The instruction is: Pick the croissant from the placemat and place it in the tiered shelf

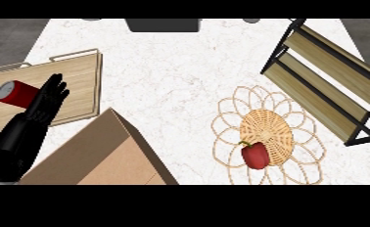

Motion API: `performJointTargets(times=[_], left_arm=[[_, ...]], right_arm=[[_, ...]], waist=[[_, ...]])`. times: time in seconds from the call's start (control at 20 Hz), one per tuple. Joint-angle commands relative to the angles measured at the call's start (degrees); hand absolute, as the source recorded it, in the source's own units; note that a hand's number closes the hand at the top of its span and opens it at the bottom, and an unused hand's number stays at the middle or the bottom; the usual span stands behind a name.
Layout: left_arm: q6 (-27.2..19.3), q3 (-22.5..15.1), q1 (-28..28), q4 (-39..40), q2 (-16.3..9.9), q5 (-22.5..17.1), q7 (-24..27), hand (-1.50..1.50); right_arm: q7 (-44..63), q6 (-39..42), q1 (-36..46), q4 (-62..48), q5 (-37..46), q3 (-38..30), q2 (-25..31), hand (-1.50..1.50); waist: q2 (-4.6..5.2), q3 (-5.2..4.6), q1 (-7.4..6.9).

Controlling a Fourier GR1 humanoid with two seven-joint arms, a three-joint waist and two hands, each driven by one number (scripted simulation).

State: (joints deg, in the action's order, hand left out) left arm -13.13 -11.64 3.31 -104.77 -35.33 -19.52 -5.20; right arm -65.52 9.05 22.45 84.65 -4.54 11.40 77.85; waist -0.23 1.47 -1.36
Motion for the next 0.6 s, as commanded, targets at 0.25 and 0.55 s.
performJointTargets(times=[0.25,0.55], left_arm=[[-1.3,-3.2,-7.6,4.9,3.9,1.2,-1.1,0.00],[-0.7,-2.5,-5.5,2.7,1.2,-1.4,-0.1,0.00]], right_arm=[[-11.6,1.7,5.1,-16.6,4.8,0.4,-7.3,1.50],[-5.2,-17.6,10.7,-19.6,17.4,-2.1,-4.6,-1.50]], waist=[[1.59,-1.34,-1.02],[1.73,-1.25,-2.18]])
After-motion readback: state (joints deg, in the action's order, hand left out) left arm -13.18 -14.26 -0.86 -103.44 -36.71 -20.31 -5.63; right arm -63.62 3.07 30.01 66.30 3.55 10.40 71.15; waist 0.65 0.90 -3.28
